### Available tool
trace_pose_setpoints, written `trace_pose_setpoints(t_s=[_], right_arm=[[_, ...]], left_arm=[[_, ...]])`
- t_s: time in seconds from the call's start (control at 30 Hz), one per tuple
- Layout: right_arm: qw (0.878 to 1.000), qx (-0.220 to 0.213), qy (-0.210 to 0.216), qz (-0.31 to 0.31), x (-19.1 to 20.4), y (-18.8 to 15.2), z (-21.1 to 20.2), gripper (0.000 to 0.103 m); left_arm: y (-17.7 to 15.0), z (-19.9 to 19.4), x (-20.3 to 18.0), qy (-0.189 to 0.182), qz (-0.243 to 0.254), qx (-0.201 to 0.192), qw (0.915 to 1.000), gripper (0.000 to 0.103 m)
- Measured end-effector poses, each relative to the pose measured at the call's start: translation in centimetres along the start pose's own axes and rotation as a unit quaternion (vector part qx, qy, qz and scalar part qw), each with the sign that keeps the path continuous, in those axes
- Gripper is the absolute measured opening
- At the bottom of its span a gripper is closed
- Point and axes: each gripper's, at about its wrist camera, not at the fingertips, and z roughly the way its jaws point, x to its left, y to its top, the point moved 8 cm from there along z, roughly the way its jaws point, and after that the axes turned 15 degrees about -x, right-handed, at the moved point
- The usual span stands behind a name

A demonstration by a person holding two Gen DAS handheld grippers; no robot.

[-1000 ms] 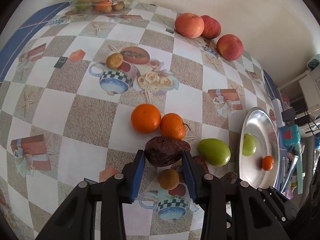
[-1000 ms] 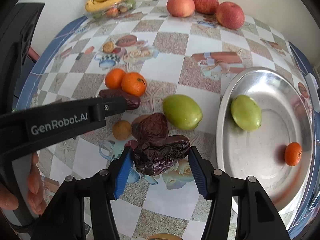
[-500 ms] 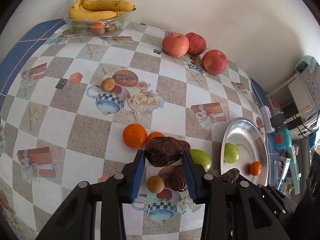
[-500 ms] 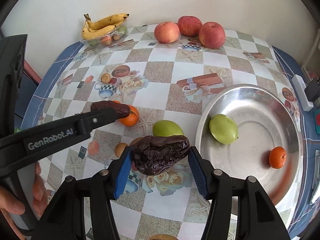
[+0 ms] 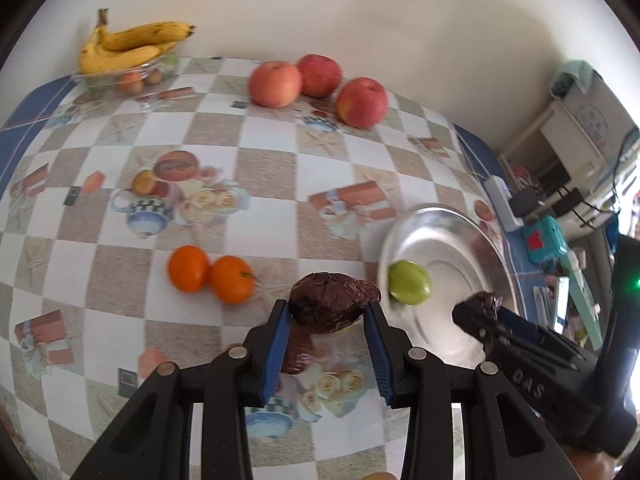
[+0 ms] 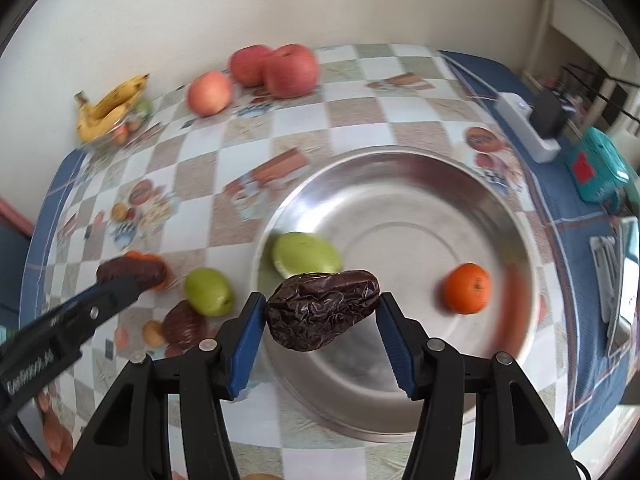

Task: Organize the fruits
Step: 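Carry both dates to the steel plate and release them beside the tangerine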

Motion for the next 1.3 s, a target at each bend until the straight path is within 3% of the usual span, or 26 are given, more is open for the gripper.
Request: trace_pose_setpoints(t_s=[0.17, 0.33, 0.63, 0.73, 1.0, 1.3], right_arm=[[0.998, -0.010, -0.051, 0.030, -3.8, 0.4, -0.3, 0.059], [0.996, -0.022, -0.060, 0.069, -6.1, 0.8, -0.8, 0.059], [0.996, -0.014, -0.054, 0.063, -5.9, 0.5, -0.5, 0.059], [0.997, -0.012, -0.055, 0.057, -5.8, 0.3, -0.3, 0.059], [0.997, -0.009, -0.056, 0.057, -5.5, 0.3, -0.2, 0.059], [0.997, -0.006, -0.058, 0.056, -5.6, 0.2, -0.1, 0.059]], left_arm=[[-0.9, 0.8, -2.8, -0.025, 0.022, 0.006, 0.9994, 0.040], [-2.0, 1.7, -5.6, -0.056, 0.036, 0.012, 0.9977, 0.040], [-2.8, 2.4, -7.7, -0.073, 0.074, 0.014, 0.9945, 0.044], [-2.8, 2.6, -7.5, -0.067, 0.074, 0.014, 0.9949, 0.053], [-2.8, 2.6, -6.5, -0.047, 0.068, 0.015, 0.9965, 0.053], [-2.4, 2.9, -2.8, 0.026, 0.052, 0.022, 0.9981, 0.055]])
